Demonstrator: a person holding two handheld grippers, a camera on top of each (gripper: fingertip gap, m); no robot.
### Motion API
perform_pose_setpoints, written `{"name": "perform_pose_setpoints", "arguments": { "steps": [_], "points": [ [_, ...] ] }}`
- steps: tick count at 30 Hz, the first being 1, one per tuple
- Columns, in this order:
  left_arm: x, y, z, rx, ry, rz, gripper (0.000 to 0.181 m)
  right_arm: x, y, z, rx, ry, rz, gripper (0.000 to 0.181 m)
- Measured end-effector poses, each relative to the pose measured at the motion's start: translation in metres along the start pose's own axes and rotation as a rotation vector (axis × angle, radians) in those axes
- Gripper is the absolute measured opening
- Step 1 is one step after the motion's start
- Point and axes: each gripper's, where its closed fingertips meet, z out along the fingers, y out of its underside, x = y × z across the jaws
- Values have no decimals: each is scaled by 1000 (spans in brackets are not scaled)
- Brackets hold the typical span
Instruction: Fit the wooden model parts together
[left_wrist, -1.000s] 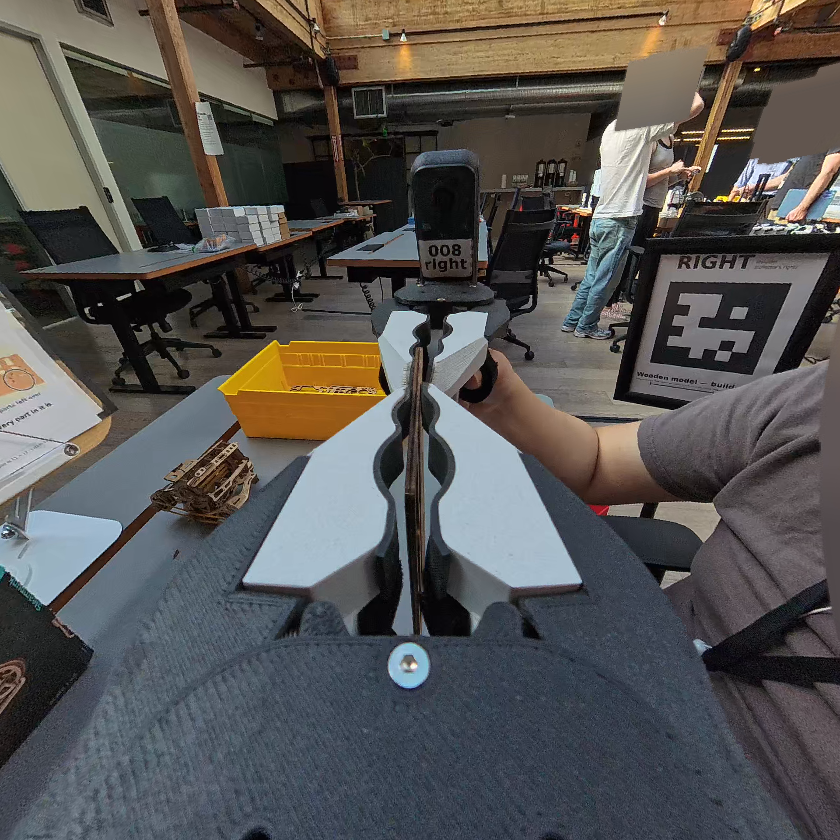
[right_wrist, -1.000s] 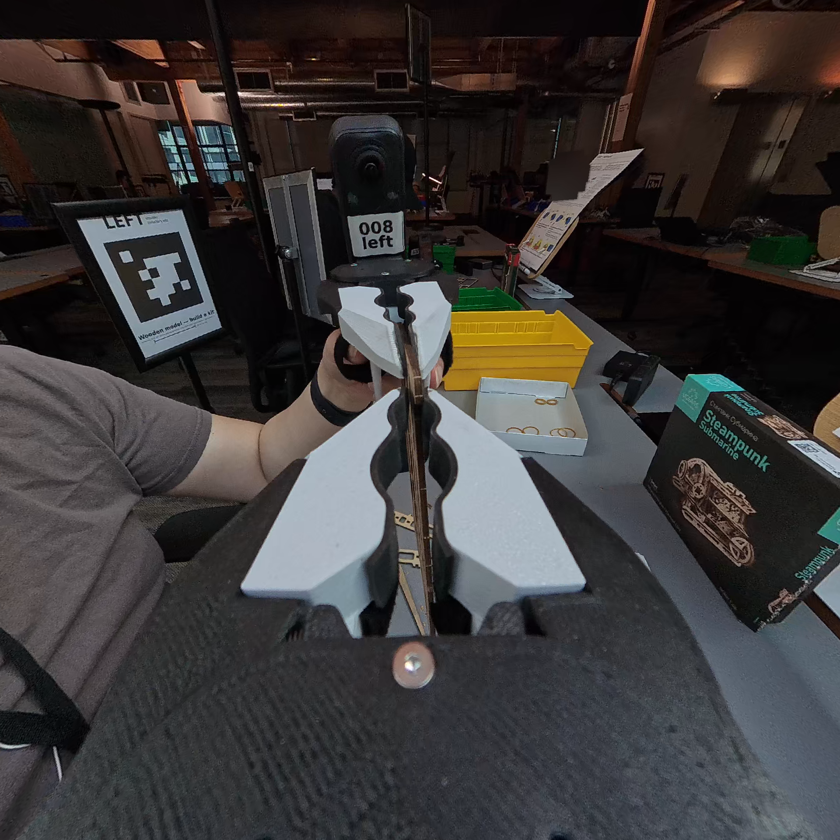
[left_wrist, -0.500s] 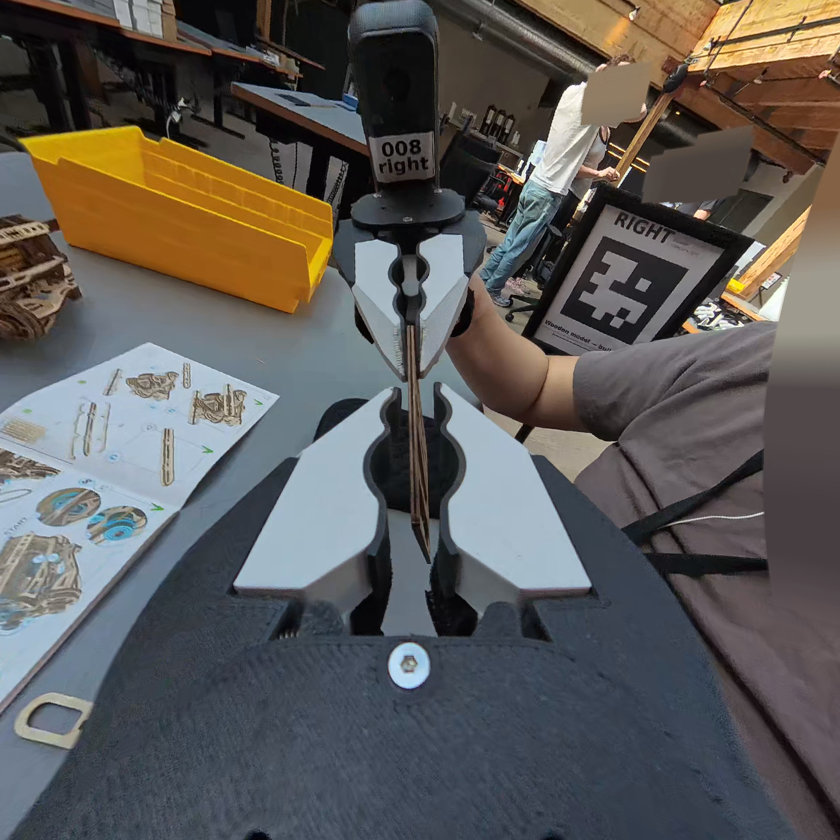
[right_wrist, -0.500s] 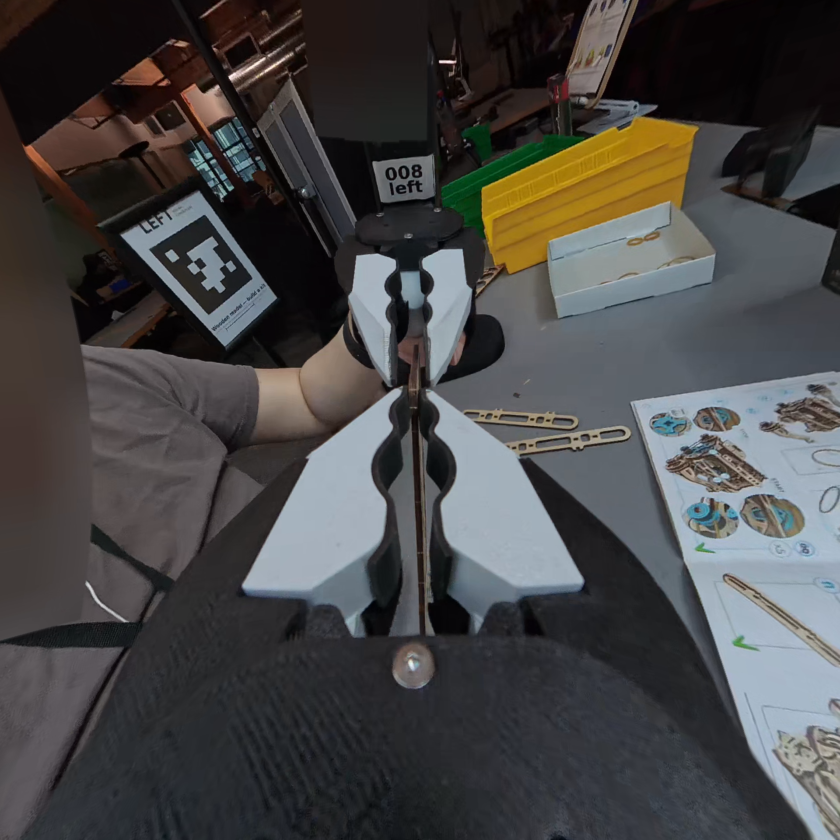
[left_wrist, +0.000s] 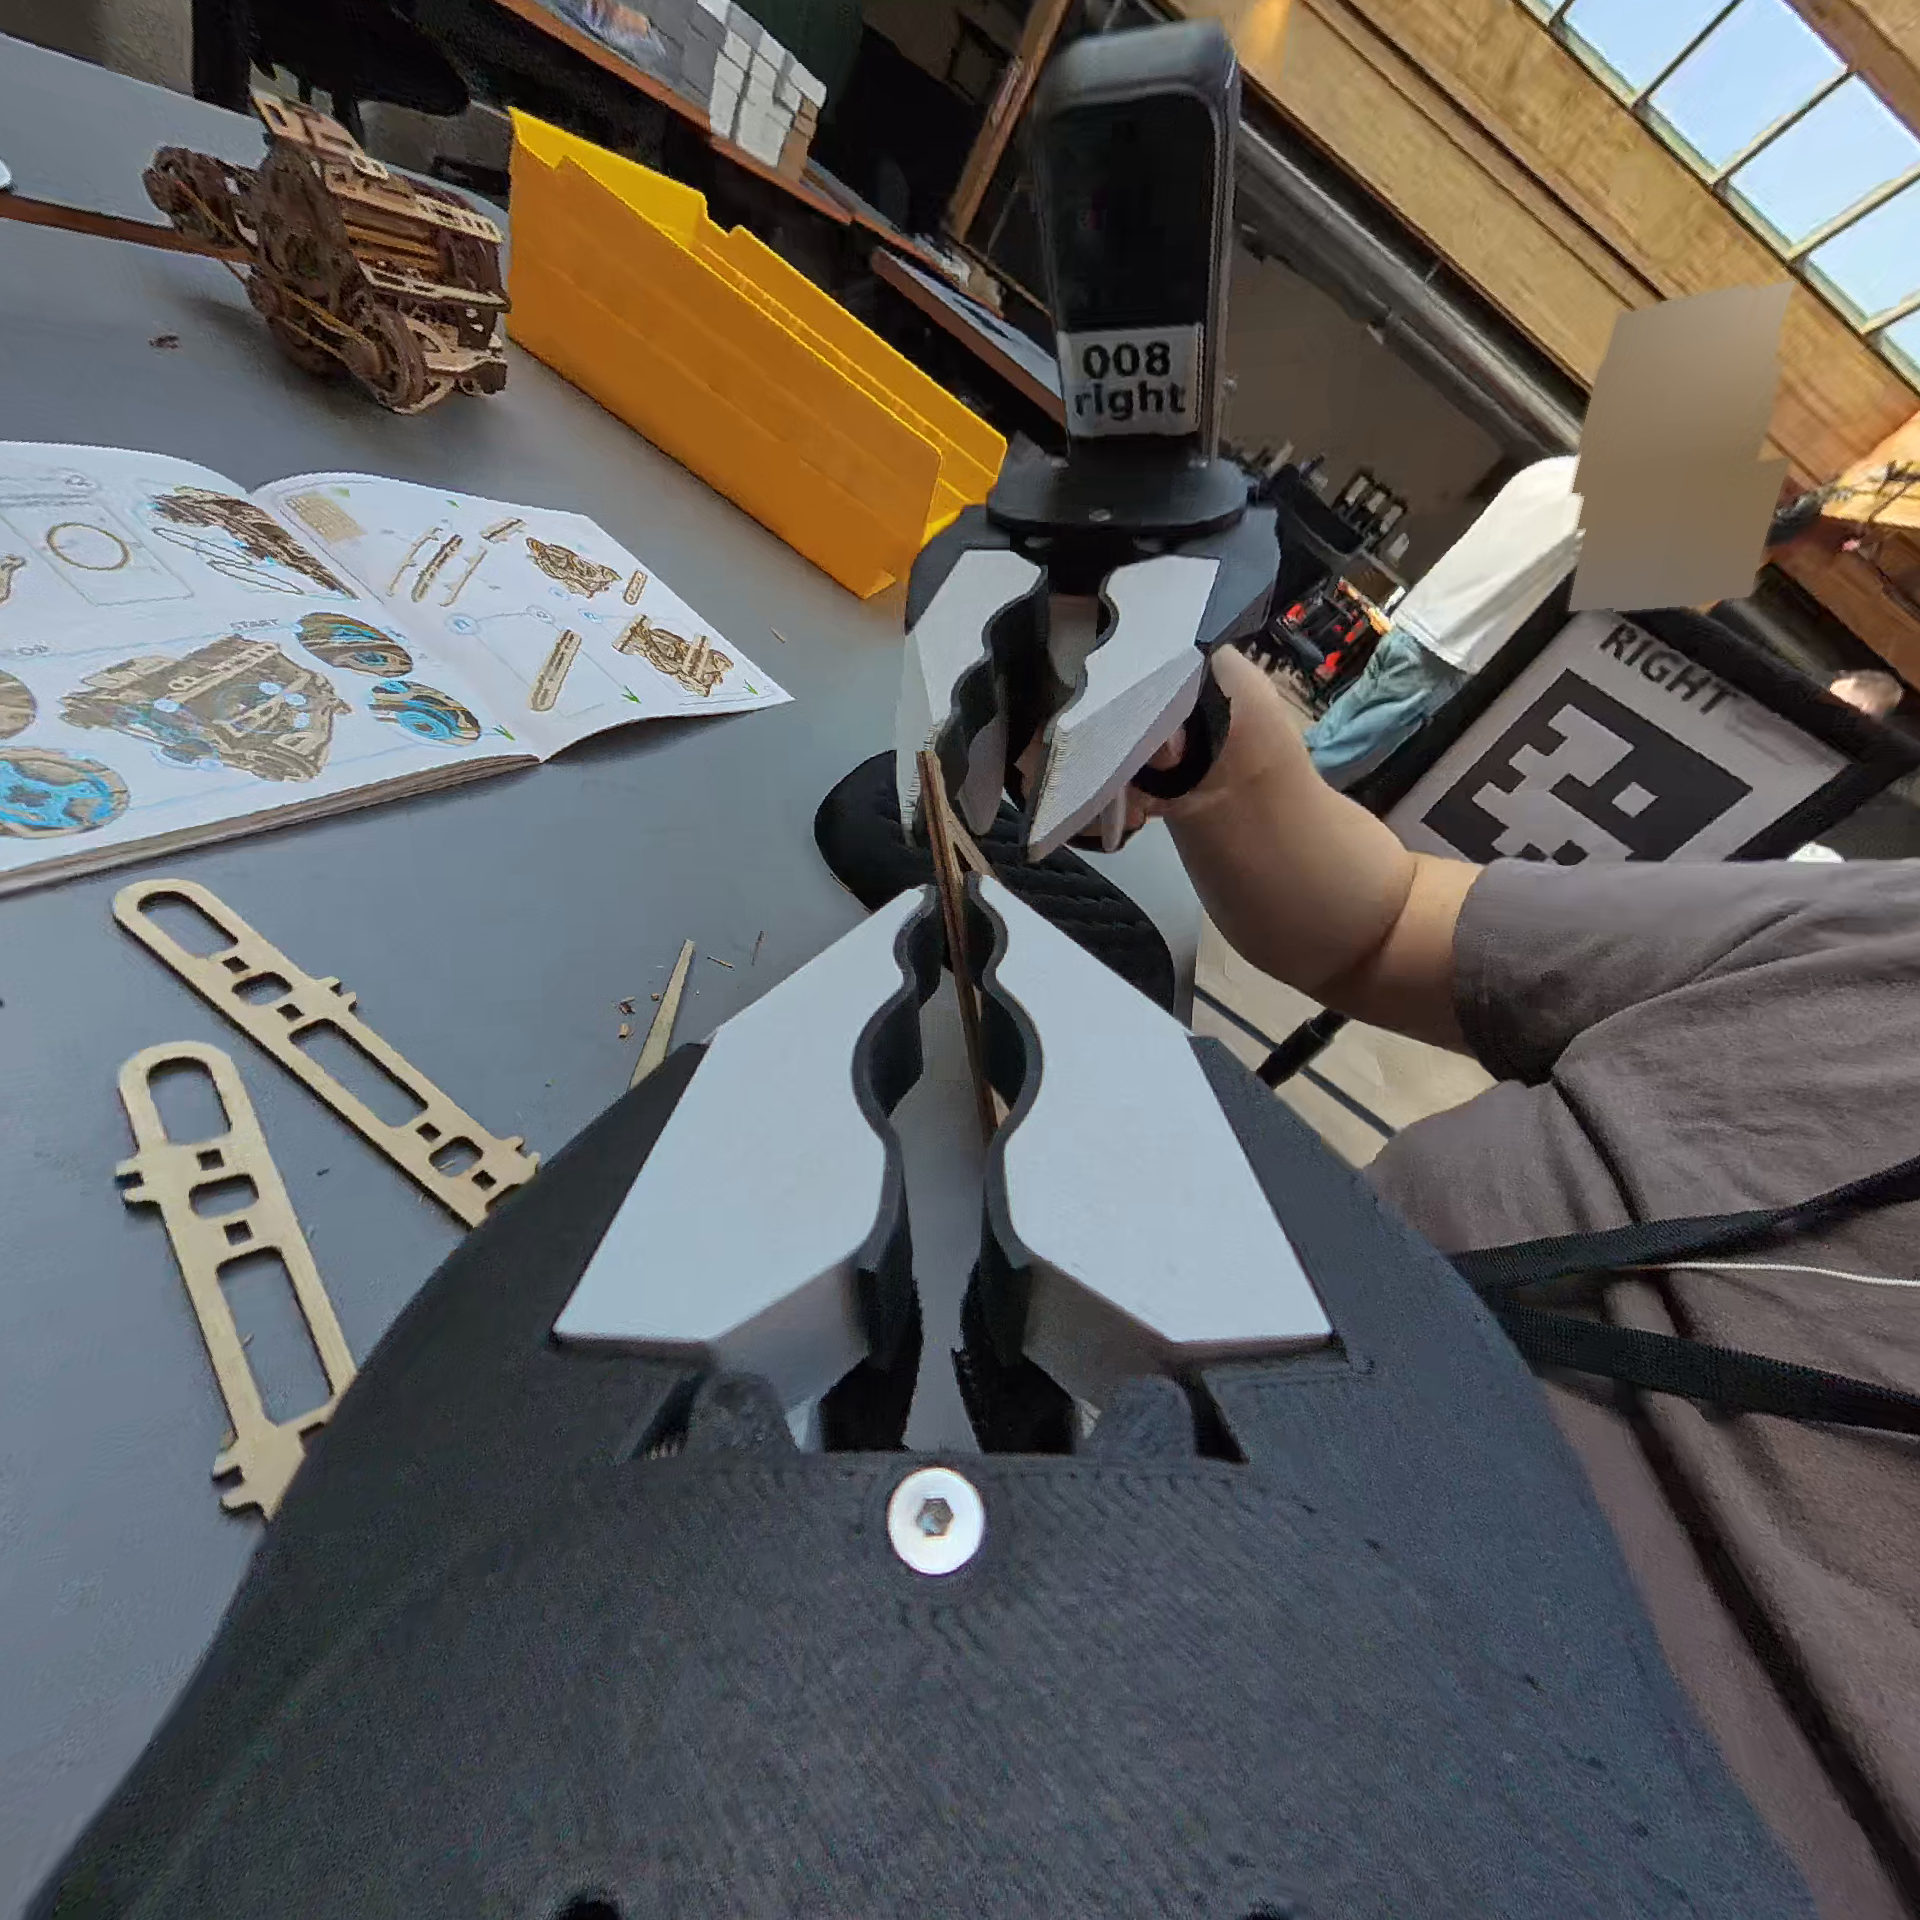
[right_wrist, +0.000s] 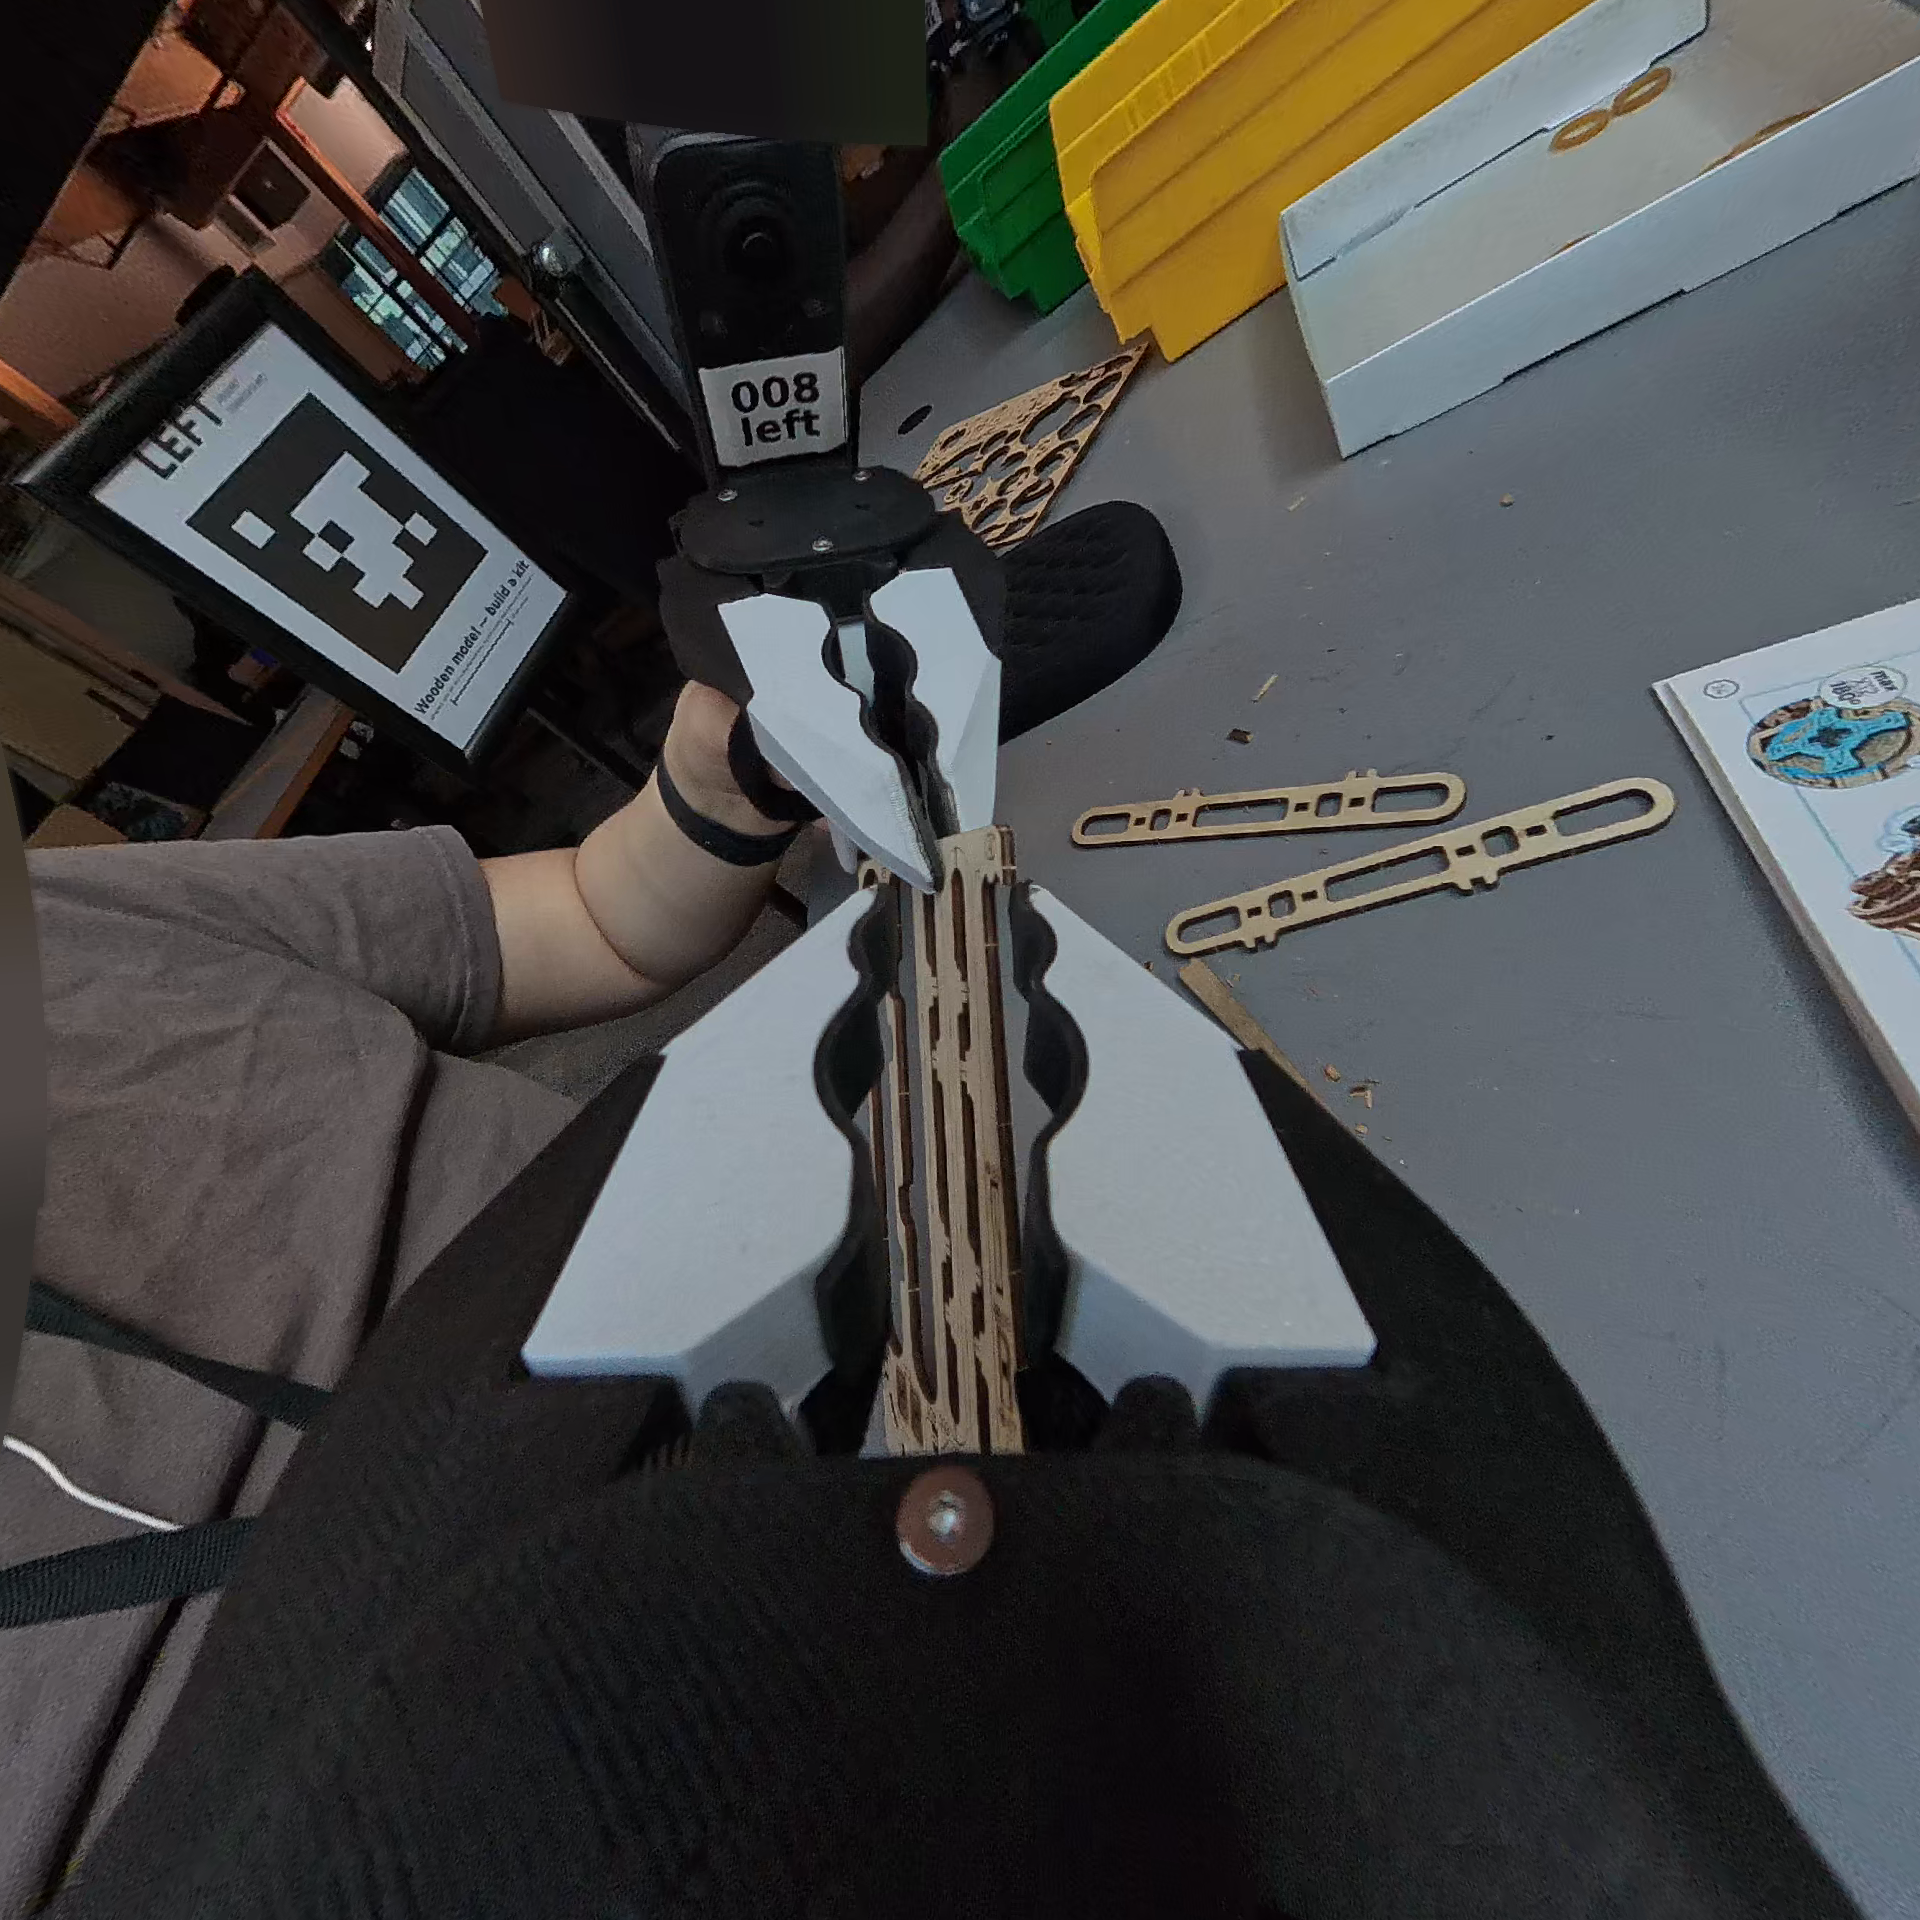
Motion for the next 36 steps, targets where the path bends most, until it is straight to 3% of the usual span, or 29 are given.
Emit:
{"name": "perform_pose_setpoints", "arguments": {
  "steps": [3,6,8,10,12,16,21,25,28,32,34,36],
  "points": [
    [-4,6,-17,137,-77,-45,0,-2,-1,4,112,87,67,20],
    [2,13,-29,252,-90,-97,0,-7,-12,0,216,200,-35,31],
    [4,18,-34,304,-122,-90,0,-4,-5,11,155,237,-77,42],
    [5,26,-34,304,-157,-58,0,-8,3,26,112,155,13,44],
    [6,31,-36,317,-184,-43,0,-12,5,35,125,82,81,34],
    [9,35,-40,319,-191,-37,2,-14,20,49,68,45,64,29],
    [5,32,-47,349,-222,-38,0,-14,-2,36,146,68,-60,48],
    [6,32,-49,377,-222,-58,0,-10,-7,33,140,123,-134,52],
    [9,33,-49,373,-246,-23,0,-17,-22,29,224,133,-208,52],
    [12,36,-45,344,-277,26,1,-24,0,47,30,41,-202,51],
    [13,36,-44,337,-288,47,1,-28,9,54,-36,1,-220,29],
    [13,36,-45,337,-298,56,1,-26,8,55,-30,8,-231,26]
  ]
}}
